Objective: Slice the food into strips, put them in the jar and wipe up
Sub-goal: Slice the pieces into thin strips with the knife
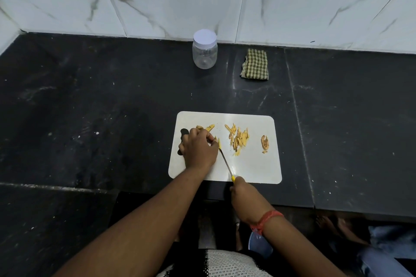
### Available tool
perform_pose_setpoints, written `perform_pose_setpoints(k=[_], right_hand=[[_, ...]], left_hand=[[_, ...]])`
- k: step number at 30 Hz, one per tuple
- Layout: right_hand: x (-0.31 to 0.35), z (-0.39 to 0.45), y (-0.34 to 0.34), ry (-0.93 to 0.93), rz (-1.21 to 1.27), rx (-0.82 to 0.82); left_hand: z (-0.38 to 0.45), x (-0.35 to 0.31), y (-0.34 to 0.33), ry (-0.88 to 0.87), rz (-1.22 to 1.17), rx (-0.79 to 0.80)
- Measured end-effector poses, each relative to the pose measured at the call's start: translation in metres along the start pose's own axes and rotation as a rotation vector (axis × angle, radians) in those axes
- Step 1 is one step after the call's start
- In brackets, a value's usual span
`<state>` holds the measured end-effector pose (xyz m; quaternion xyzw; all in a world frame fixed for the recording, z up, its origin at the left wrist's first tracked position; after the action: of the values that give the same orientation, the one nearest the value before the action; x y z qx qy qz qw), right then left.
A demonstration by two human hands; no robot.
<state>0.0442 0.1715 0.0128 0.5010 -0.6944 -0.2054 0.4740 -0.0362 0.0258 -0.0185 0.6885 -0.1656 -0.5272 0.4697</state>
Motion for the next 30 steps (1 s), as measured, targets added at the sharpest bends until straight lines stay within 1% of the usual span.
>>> perform_pose_setpoints(k=[2,4,9,20,30], right_hand=[[-0.005,-0.006,0.000,-0.029,0.011,0.033],[-0.007,-0.010,0.002,-0.004,0.040,0.023],[-0.005,-0.005,0.016,-0.036,0.214,-0.074],[0.015,0.026,0.020,0.003,0.127,-0.078],[0.002,0.015,0.012,0.019,0.150,-0.096]], left_hand=[[0.000,0.001,0.001,-0.002,-0.003,0.002],[0.000,0.003,0.000,-0.009,-0.011,0.012],[0.003,0.007,0.002,-0.018,-0.021,0.046],[0.002,0.009,0.002,-0.039,-0.027,0.069],[0.002,0.013,0.001,-0.050,-0.045,0.083]])
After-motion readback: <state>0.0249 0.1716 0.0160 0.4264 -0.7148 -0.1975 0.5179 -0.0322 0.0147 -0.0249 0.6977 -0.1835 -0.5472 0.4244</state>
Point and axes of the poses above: each hand's wrist, its own z-axis towards the middle knuckle, its own y-axis out of the back of the hand, x = y × z, the point moved 2 cm from there along z, towards the middle knuckle, and after that the axes turned 9 degrees about -x, right-handed, at the moved point
